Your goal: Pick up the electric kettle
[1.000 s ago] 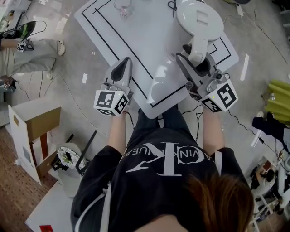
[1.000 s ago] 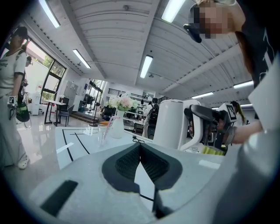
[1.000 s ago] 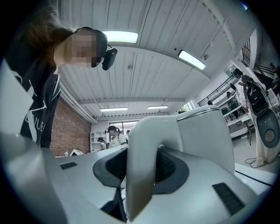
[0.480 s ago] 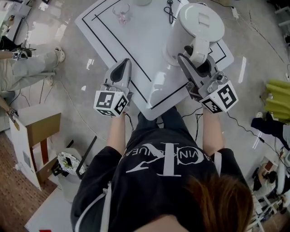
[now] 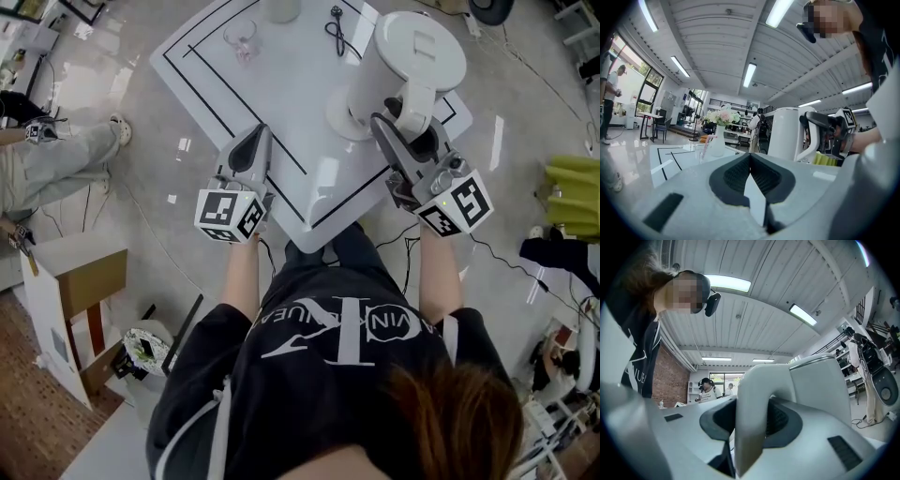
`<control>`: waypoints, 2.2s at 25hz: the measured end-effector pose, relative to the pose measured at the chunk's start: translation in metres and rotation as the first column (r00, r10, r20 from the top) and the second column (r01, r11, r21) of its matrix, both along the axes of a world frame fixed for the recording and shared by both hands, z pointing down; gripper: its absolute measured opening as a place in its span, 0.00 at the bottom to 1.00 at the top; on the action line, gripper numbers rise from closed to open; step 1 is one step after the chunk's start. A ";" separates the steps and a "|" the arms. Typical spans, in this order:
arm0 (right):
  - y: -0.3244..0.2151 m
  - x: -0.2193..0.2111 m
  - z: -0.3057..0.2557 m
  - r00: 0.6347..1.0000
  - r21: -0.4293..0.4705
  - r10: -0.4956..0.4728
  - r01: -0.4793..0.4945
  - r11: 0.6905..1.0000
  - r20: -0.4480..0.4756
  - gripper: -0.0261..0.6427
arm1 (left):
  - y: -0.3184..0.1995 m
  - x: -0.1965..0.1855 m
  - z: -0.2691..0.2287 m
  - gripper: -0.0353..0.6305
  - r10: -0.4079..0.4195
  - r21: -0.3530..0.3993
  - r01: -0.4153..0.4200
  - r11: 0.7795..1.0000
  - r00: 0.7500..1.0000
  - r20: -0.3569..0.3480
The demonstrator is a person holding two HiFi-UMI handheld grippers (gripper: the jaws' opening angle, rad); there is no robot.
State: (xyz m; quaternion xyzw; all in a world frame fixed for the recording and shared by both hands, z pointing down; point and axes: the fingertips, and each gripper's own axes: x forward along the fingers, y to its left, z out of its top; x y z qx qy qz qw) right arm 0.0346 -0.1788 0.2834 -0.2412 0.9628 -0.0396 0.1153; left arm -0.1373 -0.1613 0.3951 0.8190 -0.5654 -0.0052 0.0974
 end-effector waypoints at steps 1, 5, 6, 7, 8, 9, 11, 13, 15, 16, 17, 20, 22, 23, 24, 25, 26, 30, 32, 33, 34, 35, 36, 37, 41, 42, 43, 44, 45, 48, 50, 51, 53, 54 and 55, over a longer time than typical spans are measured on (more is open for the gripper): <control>0.000 0.003 0.000 1.000 0.001 0.007 -0.007 1.000 0.000 0.23 | -0.001 0.001 -0.001 0.06 0.003 0.001 -0.003 1.000 1.000 0.001; 0.001 0.011 -0.003 0.999 0.004 0.038 -0.038 0.999 0.003 0.23 | -0.005 0.001 -0.005 0.06 0.010 0.009 -0.010 1.000 1.000 0.005; 0.001 0.014 -0.004 0.999 0.005 0.045 -0.045 0.999 0.004 0.23 | -0.006 0.001 -0.006 0.06 0.012 0.011 -0.012 1.000 1.000 0.006; 0.001 0.017 -0.005 0.999 0.006 0.053 -0.053 0.999 0.004 0.23 | -0.007 0.003 -0.007 0.06 0.013 0.013 -0.013 1.000 1.000 0.006; 0.001 0.021 -0.005 0.998 0.006 0.061 -0.061 0.998 0.004 0.23 | -0.008 0.005 -0.008 0.06 0.014 0.014 -0.014 1.000 1.000 0.007; 0.000 0.026 -0.006 0.998 0.007 0.069 -0.069 0.998 0.004 0.23 | -0.009 0.007 -0.008 0.06 0.016 0.015 -0.016 1.000 1.000 0.008; 0.001 0.032 -0.007 0.996 0.008 0.086 -0.086 0.996 0.003 0.23 | -0.011 0.009 -0.010 0.06 0.022 0.017 -0.023 1.000 1.000 0.011; 0.003 0.034 -0.010 0.995 0.011 0.103 -0.103 0.995 0.003 0.23 | -0.011 0.009 -0.013 0.06 0.029 0.019 -0.029 0.999 1.000 0.010; 0.005 0.037 -0.013 0.993 0.015 0.118 -0.118 0.993 0.001 0.23 | -0.012 0.009 -0.015 0.06 0.035 0.022 -0.035 0.999 0.999 0.009; 0.006 0.039 -0.014 0.992 0.016 0.125 -0.125 0.992 0.001 0.23 | -0.013 0.010 -0.016 0.06 0.037 0.023 -0.037 0.999 0.999 0.009; 0.006 0.042 -0.014 0.991 0.018 0.130 -0.130 0.991 0.000 0.23 | -0.014 0.011 -0.016 0.06 0.039 0.024 -0.039 0.999 0.999 0.008; 0.008 0.048 -0.016 0.989 0.021 0.145 -0.145 0.989 -0.003 0.23 | -0.017 0.014 -0.018 0.06 0.046 0.030 -0.046 0.998 0.999 0.007; 0.008 0.052 -0.017 0.988 0.023 0.154 -0.154 0.988 -0.004 0.23 | -0.019 0.016 -0.020 0.06 0.052 0.034 -0.052 0.998 0.999 0.007; 0.008 0.054 -0.018 0.987 0.023 0.158 -0.158 0.987 -0.004 0.23 | -0.020 0.017 -0.021 0.06 0.055 0.035 -0.055 0.998 0.998 0.006; 0.008 0.056 -0.019 0.987 0.023 0.163 -0.163 0.986 -0.003 0.23 | -0.021 0.018 -0.022 0.06 0.057 0.037 -0.057 0.998 0.998 0.007; 0.008 0.058 -0.019 0.986 0.024 0.167 -0.167 0.986 -0.003 0.23 | -0.022 0.019 -0.023 0.06 0.059 0.039 -0.060 0.997 0.998 0.007; 0.009 0.059 -0.020 0.985 0.026 0.171 -0.171 0.985 -0.003 0.23 | -0.023 0.021 -0.024 0.06 0.062 0.041 -0.062 0.997 0.998 0.008; 0.009 0.065 -0.023 0.983 0.034 0.182 -0.182 0.983 -0.005 0.23 | -0.027 0.024 -0.027 0.06 0.069 0.049 -0.070 0.996 0.998 0.010; 0.009 0.068 -0.025 0.982 0.036 0.186 -0.186 0.982 -0.005 0.23 | -0.028 0.025 -0.030 0.06 0.072 0.052 -0.072 0.996 0.997 0.010; 0.009 0.069 -0.025 0.982 0.037 0.189 -0.189 0.981 -0.006 0.23 | -0.029 0.026 -0.031 0.06 0.073 0.053 -0.073 0.996 0.997 0.011; 0.009 0.071 -0.026 0.981 0.038 0.192 -0.191 0.981 -0.006 0.23 | -0.030 0.027 -0.032 0.06 0.074 0.055 -0.075 0.996 0.997 0.011; 0.009 0.072 -0.026 0.981 0.038 0.194 -0.194 0.980 -0.007 0.23 | -0.031 0.028 -0.033 0.06 0.076 0.058 -0.076 0.995 0.997 0.011; 0.008 0.074 -0.026 0.980 0.037 0.197 -0.197 0.980 -0.007 0.23 | -0.032 0.029 -0.033 0.06 0.078 0.061 -0.078 0.995 0.997 0.011; 0.008 0.075 -0.026 0.980 0.036 0.200 -0.200 0.979 -0.006 0.23 | -0.032 0.030 -0.034 0.06 0.080 0.063 -0.081 0.995 0.997 0.012; 0.009 0.081 -0.026 0.977 0.036 0.215 -0.215 0.976 -0.003 0.23 | -0.032 0.033 -0.035 0.06 0.088 0.067 -0.088 0.994 0.996 0.013; 0.009 0.083 -0.026 0.976 0.036 0.218 -0.218 0.975 -0.003 0.23 | -0.032 0.034 -0.036 0.06 0.088 0.068 -0.089 0.994 0.996 0.013; 0.009 0.085 -0.027 0.975 0.036 0.221 -0.221 0.975 -0.002 0.23 | -0.032 0.034 -0.036 0.06 0.088 0.068 -0.089 0.994 0.996 0.014; 0.010 0.086 -0.027 0.975 0.037 0.224 -0.224 0.974 -0.002 0.23 | -0.032 0.034 -0.037 0.06 0.087 0.069 -0.088 0.994 0.996 0.014; 0.010 0.088 -0.027 0.974 0.038 0.227 -0.227 0.973 -0.003 0.23 | -0.032 0.034 -0.037 0.06 0.086 0.069 -0.087 0.994 0.996 0.014; 0.011 0.092 -0.028 0.972 0.040 0.237 -0.236 0.971 -0.004 0.23 | -0.032 0.033 -0.038 0.06 0.081 0.072 -0.082 0.994 0.997 0.014; 0.012 0.094 -0.028 0.970 0.039 0.242 -0.242 0.970 -0.003 0.23 | -0.032 0.032 -0.039 0.06 0.079 0.074 -0.080 0.994 0.997 0.014; 0.012 0.096 -0.029 0.970 0.039 0.245 -0.245 0.969 -0.003 0.23 | -0.032 0.032 -0.039 0.06 0.079 0.075 -0.079 0.994 0.997 0.014; 0.013 0.098 -0.029 0.968 0.041 0.251 -0.250 0.967 -0.004 0.23 | -0.031 0.033 -0.041 0.06 0.080 0.078 -0.081 0.994 0.997 0.013; 0.014 0.099 -0.029 0.967 0.042 0.254 -0.253 0.966 -0.006 0.23 | -0.031 0.033 -0.041 0.06 0.081 0.079 -0.082 0.994 0.997 0.013; 0.014 0.100 -0.029 0.966 0.043 0.257 -0.256 0.966 -0.007 0.23 | -0.031 0.034 -0.041 0.06 0.082 0.080 -0.083 0.993 0.997 0.013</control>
